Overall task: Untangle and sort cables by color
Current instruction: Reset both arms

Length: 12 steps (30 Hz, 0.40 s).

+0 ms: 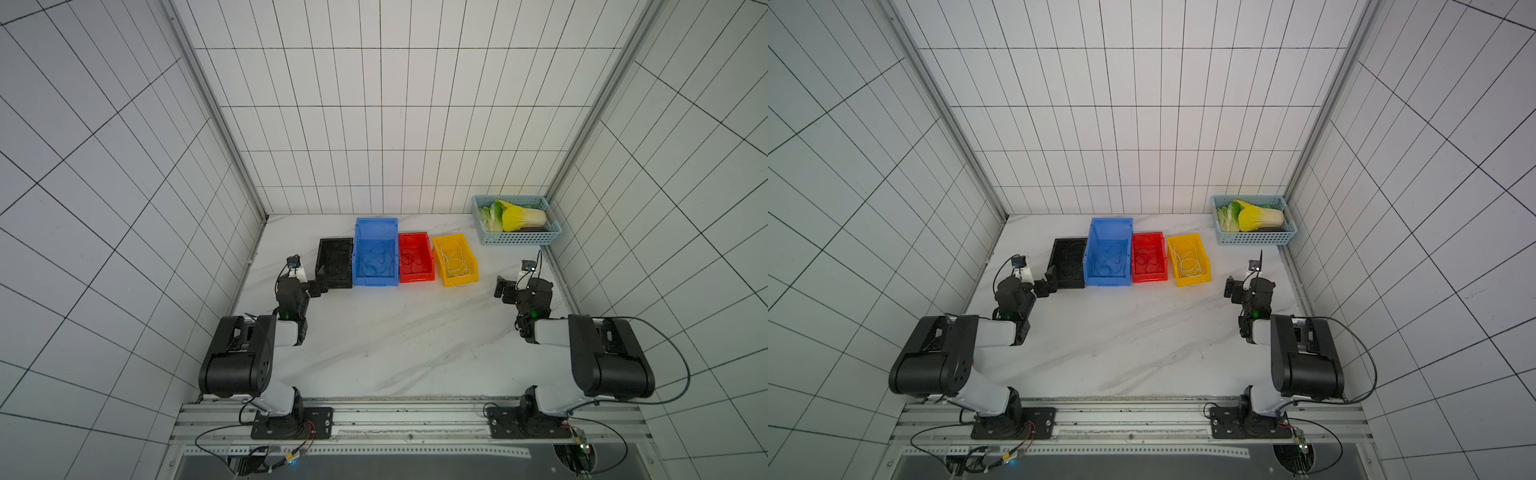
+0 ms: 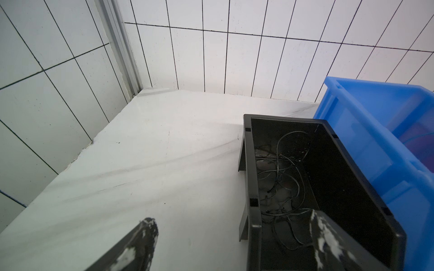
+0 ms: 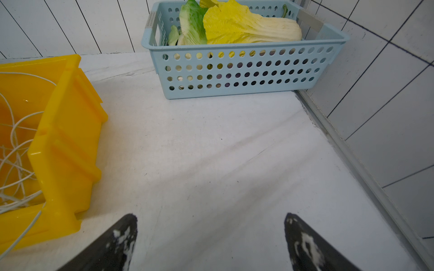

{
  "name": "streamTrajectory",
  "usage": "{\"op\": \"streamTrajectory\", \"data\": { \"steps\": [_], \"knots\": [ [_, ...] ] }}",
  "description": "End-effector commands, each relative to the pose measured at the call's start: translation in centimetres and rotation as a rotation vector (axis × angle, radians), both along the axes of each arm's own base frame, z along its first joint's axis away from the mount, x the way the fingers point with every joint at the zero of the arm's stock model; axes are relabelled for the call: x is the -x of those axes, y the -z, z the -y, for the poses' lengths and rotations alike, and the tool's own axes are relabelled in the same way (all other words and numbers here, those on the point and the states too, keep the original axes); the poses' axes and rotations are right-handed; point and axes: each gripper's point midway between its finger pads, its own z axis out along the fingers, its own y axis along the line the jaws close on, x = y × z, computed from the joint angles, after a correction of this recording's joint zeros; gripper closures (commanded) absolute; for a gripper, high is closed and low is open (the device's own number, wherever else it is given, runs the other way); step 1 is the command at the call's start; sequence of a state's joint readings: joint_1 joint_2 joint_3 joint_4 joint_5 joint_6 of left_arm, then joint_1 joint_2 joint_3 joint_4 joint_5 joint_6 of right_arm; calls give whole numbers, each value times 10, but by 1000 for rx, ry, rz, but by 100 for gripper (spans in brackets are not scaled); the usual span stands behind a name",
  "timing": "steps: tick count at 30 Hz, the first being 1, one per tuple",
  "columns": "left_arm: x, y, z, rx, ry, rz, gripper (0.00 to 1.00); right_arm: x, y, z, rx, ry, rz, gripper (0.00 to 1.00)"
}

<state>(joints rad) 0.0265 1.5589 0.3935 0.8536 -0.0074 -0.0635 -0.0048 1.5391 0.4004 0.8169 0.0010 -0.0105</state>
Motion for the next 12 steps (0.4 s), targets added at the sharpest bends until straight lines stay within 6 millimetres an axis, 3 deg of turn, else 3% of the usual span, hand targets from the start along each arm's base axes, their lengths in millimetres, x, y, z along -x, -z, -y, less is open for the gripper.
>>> {"op": "streamTrajectory", "data": {
  "steps": [1,12],
  "knots": [
    [-3,-4,1,-7,0,7,2,-10,-8,1,-17,2,16,0],
    [-2,-4,1,-8,-1,0,2,-8,-9,3,-17,7,23,1]
  ]
}}
